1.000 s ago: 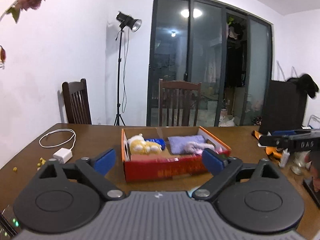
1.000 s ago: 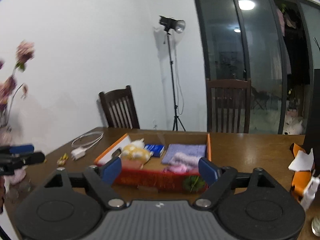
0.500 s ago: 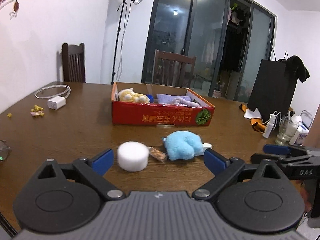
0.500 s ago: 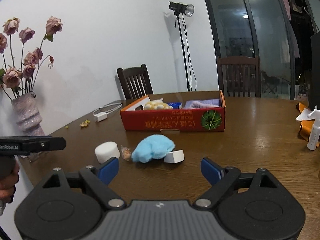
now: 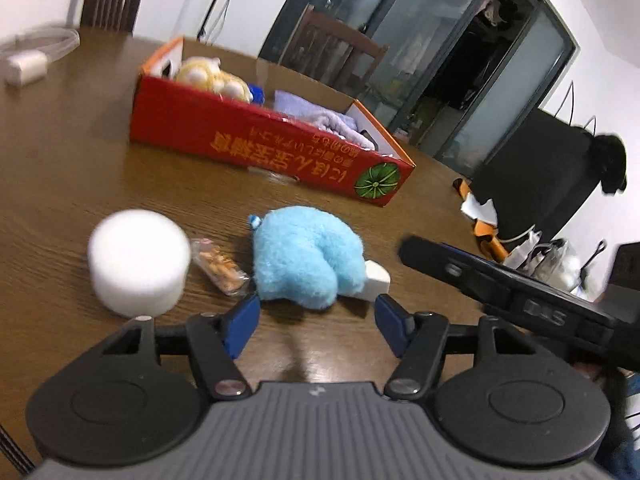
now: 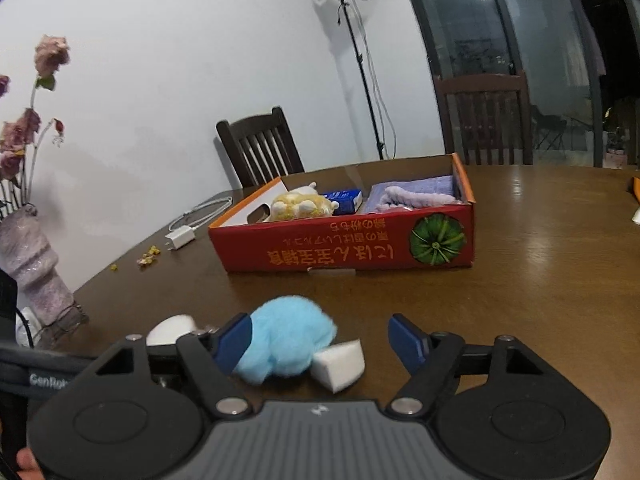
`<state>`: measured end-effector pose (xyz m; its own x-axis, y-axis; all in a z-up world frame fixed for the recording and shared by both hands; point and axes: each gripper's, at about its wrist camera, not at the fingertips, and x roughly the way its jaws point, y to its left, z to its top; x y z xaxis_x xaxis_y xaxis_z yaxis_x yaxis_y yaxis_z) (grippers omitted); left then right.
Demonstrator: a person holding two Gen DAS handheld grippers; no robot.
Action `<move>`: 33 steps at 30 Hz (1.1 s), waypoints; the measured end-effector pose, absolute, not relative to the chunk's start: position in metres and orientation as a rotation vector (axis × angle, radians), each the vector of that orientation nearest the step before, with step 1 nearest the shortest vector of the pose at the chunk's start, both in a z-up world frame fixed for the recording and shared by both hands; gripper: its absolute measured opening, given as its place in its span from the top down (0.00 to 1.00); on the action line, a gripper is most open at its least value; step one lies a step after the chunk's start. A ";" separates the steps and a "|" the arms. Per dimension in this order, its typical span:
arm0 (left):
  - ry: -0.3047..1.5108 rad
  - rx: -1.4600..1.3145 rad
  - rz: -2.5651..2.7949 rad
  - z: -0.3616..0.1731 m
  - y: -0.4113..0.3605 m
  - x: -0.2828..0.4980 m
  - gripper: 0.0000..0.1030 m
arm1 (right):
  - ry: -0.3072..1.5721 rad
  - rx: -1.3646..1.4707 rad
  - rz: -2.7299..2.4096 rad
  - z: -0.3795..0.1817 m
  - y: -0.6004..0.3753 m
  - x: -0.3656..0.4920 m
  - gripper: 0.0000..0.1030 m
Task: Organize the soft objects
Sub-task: 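Move both grippers back to the light-blue fuzzy plush, then close both grippers on the light-blue fuzzy plush, then lift the light-blue plush off the table with both grippers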
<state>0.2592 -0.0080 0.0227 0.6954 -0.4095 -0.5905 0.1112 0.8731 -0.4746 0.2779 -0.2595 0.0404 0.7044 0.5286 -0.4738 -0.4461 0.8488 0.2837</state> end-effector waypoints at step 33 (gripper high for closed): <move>0.784 -0.435 -0.416 0.015 -0.003 0.181 0.41 | 0.715 0.309 0.617 0.011 -0.244 0.201 0.63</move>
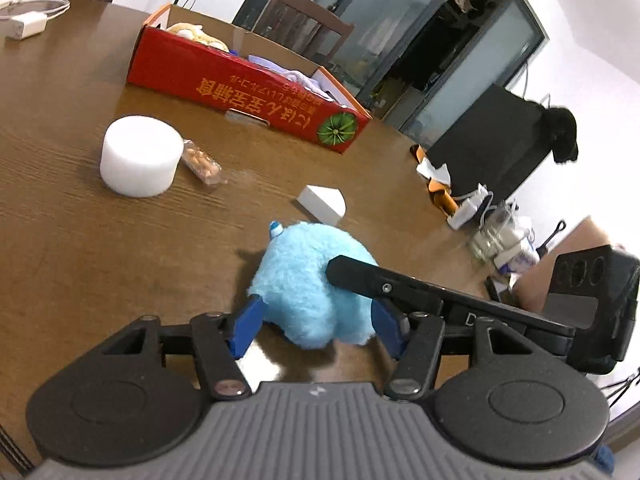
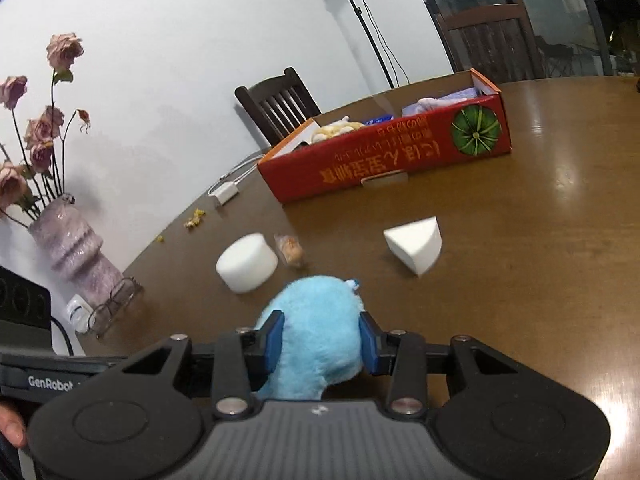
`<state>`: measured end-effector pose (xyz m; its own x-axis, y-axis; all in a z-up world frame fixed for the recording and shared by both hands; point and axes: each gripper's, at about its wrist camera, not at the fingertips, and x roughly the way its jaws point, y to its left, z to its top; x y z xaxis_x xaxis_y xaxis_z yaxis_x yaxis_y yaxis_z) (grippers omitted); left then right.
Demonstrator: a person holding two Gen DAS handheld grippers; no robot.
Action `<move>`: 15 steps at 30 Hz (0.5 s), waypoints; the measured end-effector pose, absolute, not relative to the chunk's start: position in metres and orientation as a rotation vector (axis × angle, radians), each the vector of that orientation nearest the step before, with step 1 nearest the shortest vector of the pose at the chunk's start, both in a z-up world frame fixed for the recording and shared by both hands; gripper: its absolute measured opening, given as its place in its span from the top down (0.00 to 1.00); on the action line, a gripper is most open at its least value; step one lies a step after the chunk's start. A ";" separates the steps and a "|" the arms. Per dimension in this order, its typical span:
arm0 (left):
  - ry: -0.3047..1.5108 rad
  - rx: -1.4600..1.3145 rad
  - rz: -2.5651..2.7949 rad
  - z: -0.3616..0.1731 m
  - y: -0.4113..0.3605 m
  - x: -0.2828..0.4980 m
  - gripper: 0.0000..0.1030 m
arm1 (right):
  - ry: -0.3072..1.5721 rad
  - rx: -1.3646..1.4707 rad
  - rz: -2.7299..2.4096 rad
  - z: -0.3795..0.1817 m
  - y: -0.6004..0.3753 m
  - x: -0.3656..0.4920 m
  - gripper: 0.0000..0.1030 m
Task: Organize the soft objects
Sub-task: 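Lift the light-blue plush off the table with both grippers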
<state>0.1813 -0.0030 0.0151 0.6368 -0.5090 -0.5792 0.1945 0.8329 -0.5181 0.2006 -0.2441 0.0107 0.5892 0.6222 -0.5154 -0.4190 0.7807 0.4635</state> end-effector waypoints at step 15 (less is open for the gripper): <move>0.754 -0.387 -0.359 0.010 -0.006 0.173 0.49 | 0.677 0.295 0.564 0.012 -0.264 0.184 0.47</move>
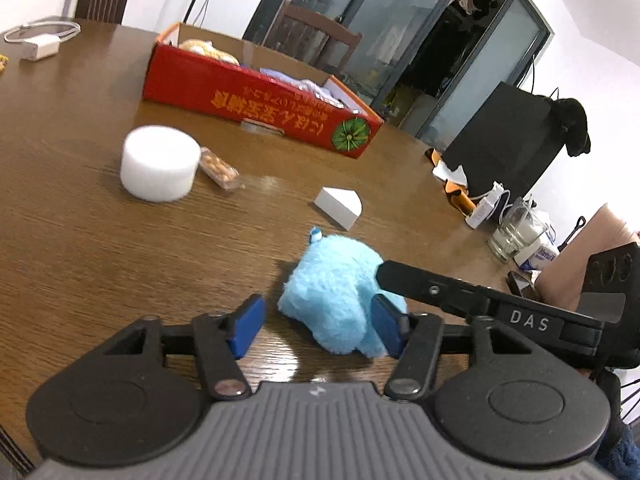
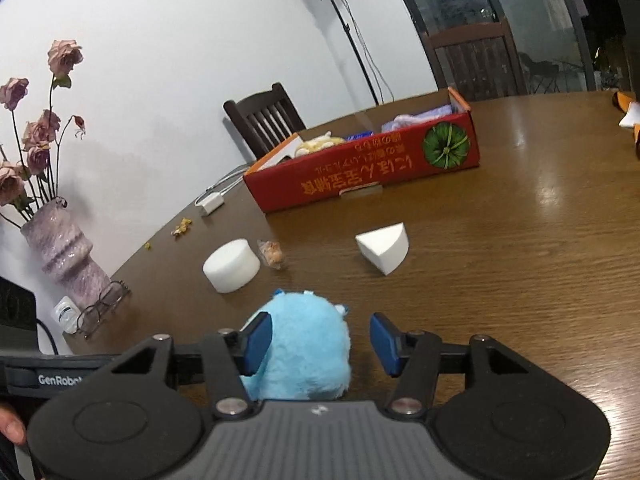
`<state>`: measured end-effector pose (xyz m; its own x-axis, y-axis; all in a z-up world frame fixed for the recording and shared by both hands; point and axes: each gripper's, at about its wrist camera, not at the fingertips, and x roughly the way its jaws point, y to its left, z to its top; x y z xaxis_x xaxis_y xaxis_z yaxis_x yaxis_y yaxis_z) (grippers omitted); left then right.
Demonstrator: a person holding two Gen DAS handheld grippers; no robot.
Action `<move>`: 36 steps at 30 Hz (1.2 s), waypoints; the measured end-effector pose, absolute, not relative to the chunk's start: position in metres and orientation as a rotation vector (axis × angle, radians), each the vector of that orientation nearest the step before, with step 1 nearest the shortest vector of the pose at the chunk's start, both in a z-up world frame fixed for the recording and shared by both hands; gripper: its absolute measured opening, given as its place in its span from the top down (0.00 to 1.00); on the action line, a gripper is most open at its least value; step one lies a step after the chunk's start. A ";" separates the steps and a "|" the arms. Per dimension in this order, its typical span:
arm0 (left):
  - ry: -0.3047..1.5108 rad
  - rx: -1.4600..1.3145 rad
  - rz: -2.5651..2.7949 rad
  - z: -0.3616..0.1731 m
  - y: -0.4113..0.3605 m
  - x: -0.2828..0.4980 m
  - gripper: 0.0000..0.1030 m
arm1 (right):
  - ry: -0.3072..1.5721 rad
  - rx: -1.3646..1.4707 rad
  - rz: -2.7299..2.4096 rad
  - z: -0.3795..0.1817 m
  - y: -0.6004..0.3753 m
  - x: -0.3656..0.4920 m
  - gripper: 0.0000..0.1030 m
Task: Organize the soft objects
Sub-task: 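Lift the light-blue plush off the table with both grippers, then carry the plush into the box and open both grippers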
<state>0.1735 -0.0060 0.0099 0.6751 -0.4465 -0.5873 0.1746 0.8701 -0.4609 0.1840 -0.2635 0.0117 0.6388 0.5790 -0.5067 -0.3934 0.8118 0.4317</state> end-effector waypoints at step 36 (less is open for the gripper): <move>0.752 -0.280 -0.354 0.059 0.027 0.477 0.60 | 0.845 0.231 0.601 0.019 -0.194 0.517 0.80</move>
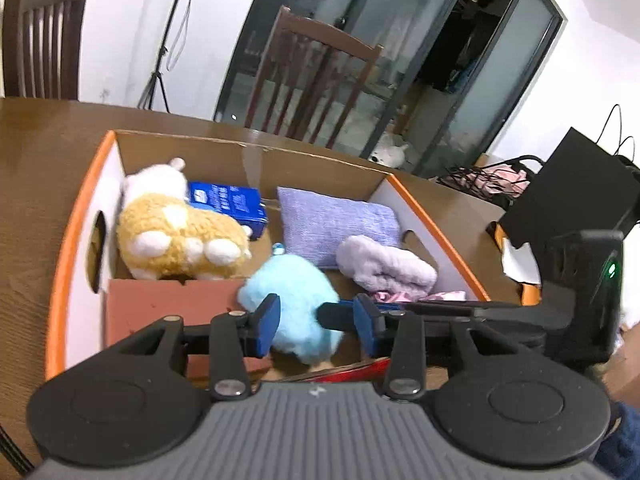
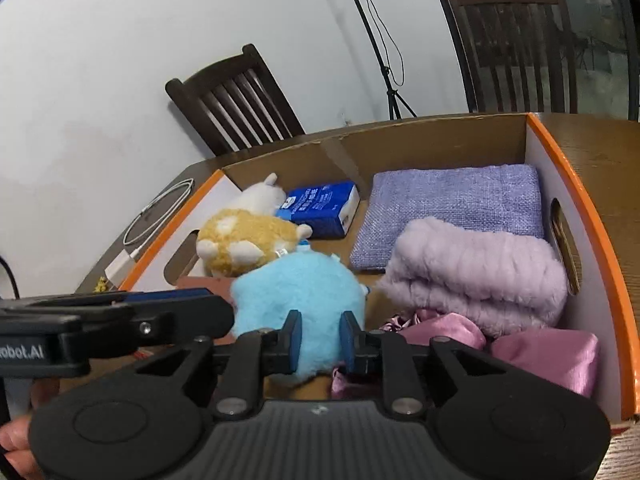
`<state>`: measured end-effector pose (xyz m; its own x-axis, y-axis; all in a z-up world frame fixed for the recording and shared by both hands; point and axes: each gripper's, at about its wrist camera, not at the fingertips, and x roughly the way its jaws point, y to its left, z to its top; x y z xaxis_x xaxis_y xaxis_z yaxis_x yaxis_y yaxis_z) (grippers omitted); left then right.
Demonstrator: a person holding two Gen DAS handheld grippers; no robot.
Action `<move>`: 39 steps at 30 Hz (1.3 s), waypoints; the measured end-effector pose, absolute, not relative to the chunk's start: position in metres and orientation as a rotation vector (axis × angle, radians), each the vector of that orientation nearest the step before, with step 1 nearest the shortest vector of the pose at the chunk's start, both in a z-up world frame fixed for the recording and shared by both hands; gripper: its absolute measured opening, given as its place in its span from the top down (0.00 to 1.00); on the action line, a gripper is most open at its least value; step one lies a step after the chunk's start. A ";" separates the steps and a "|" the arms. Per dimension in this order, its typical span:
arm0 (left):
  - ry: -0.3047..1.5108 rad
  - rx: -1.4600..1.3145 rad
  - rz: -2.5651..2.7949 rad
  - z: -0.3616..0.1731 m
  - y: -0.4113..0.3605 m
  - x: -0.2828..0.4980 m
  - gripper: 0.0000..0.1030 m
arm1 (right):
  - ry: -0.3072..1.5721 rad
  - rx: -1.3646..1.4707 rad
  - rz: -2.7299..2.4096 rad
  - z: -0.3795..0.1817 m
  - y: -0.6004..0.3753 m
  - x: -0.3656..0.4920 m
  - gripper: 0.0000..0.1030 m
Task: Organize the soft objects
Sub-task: 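Carry the plush into the box and open both grippers, then move the left gripper to the snack packet while the right gripper approaches the white sponge wedge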
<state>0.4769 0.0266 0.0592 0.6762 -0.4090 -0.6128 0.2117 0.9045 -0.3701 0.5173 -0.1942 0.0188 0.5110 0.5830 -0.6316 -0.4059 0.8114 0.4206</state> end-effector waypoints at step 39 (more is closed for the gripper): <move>0.535 -0.223 -0.246 0.094 0.056 0.168 0.17 | 0.497 0.047 0.542 0.100 -0.262 0.205 0.34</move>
<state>0.1684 0.0559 0.0938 0.8324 -0.2881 -0.4733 0.1727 0.9465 -0.2724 0.2051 -0.2615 0.0996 0.7414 0.5057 -0.4410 -0.4832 0.8584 0.1721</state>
